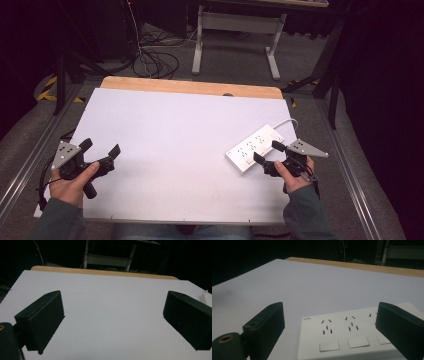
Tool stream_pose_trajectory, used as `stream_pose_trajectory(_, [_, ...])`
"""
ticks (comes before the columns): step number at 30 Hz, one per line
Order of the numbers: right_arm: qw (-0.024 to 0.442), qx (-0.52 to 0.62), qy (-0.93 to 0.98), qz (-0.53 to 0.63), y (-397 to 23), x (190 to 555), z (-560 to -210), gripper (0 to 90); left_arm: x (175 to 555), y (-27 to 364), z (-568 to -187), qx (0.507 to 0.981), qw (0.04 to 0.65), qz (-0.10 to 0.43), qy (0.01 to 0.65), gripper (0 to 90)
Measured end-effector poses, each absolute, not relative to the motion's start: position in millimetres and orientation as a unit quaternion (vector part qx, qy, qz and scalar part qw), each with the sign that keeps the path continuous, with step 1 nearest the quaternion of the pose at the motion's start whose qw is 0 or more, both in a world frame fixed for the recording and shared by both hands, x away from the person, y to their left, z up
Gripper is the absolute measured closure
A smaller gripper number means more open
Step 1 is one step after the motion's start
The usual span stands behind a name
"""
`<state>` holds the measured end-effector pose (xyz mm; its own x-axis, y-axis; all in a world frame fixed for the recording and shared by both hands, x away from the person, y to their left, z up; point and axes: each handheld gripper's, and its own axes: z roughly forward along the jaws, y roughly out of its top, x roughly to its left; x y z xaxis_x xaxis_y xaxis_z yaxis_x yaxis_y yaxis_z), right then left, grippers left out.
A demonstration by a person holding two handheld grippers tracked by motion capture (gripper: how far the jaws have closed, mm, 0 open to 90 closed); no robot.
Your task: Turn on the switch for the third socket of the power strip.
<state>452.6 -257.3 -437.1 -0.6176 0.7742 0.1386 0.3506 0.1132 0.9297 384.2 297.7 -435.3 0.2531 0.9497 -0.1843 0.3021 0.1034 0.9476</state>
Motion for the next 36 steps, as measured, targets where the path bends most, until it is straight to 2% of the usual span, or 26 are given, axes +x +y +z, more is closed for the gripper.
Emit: stream_pose_trajectory(36, [0.197,0.39,0.724,0.534,-255.8,453.4,-438.0,8.7,383.2,298.4,-434.8,0.595,0.523,0.312,0.525,3.6])
